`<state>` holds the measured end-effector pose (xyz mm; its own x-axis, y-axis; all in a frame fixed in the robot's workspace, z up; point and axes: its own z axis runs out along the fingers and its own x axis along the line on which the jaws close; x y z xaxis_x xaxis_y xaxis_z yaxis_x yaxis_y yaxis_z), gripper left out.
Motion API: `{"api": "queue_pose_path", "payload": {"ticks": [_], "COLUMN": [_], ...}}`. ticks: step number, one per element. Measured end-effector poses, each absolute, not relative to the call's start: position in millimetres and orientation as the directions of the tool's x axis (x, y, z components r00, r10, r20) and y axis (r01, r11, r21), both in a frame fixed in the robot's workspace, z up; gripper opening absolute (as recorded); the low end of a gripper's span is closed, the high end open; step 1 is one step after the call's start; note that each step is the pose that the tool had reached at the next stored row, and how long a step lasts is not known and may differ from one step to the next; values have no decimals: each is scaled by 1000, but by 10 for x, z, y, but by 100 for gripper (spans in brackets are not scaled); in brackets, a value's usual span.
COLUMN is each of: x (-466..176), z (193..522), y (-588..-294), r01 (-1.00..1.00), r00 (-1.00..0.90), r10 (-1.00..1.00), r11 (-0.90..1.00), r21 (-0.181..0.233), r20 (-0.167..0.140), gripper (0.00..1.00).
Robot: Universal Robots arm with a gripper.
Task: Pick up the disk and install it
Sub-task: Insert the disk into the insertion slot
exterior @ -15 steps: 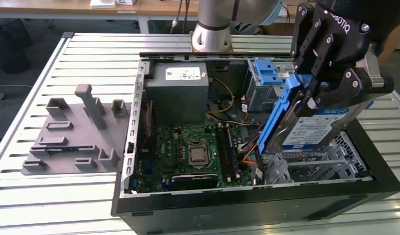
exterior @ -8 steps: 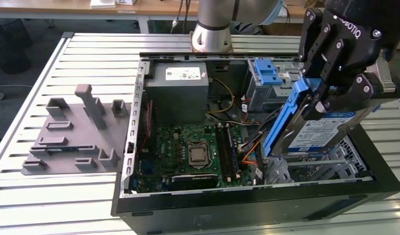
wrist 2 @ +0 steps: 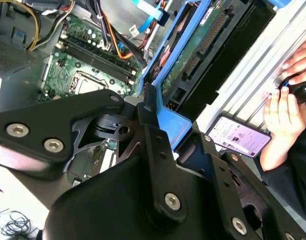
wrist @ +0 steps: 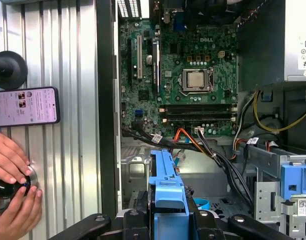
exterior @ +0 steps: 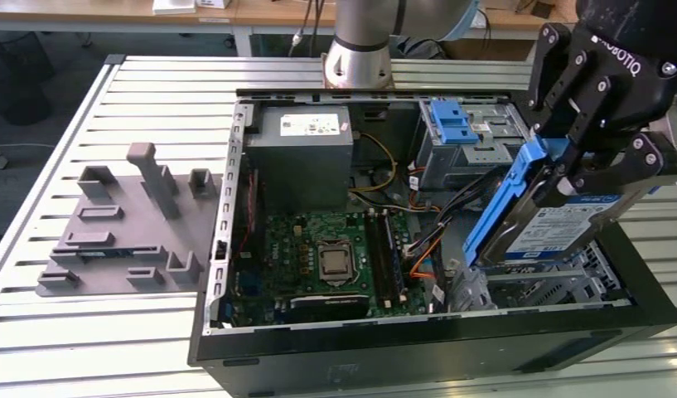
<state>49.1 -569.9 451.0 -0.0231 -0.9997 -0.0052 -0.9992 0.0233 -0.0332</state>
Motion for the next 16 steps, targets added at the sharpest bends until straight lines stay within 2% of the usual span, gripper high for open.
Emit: {"api": "queue_pose_path", "payload": {"ticks": [16], "x": [689], "z": [4445], "y": [-5685], "r01": [-999], "r00": [-23], "r10": [-1000], "r11": [23], "r21": [-33], "r20": [-5], "gripper": [36]}}
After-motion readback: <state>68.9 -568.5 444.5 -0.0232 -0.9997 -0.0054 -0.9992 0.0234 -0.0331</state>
